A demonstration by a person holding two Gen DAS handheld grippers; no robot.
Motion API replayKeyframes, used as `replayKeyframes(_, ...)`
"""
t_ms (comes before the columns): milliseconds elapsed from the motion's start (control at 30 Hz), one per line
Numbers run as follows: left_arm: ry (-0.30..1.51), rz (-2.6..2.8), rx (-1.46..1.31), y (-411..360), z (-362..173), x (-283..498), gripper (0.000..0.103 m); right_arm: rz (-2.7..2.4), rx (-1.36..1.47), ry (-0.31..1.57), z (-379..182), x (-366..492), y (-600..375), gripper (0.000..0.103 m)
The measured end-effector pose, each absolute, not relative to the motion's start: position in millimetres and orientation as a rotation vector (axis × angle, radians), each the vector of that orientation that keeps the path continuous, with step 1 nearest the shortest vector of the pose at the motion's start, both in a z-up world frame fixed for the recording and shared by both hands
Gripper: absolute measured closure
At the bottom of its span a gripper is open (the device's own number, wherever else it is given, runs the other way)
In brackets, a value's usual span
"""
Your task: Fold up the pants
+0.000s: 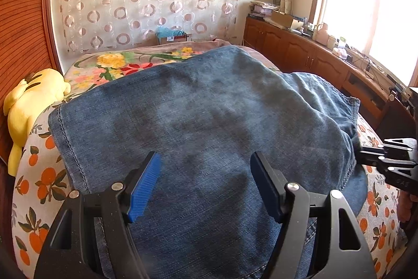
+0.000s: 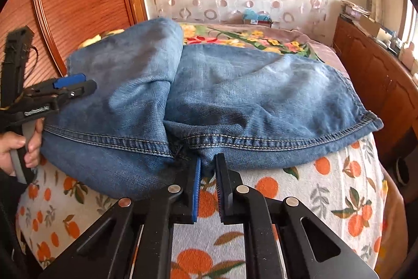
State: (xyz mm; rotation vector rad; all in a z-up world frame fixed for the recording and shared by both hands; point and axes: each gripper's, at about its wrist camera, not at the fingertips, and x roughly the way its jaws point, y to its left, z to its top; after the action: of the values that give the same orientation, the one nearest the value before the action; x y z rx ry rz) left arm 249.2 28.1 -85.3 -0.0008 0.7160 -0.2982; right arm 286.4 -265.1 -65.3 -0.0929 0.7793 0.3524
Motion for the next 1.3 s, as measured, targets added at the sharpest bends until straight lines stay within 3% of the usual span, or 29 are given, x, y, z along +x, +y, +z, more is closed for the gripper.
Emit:
replayKeyframes(333,0.714,-0.299,-0.01,33,-86,251,0.031,0.355,-0.053,0.789,-68,271,-278,0.093)
replayKeyframes(600,0.709,-0.294,0.005,32,-86,249,0.03,0.319,-0.024,0.769,-58,269,-305,0.066)
replayKeyframes(1300,0.671,-0.276,0.017,34,-82,243,0.03,0.008,0.179,0.843,-66,348,-393,0.065)
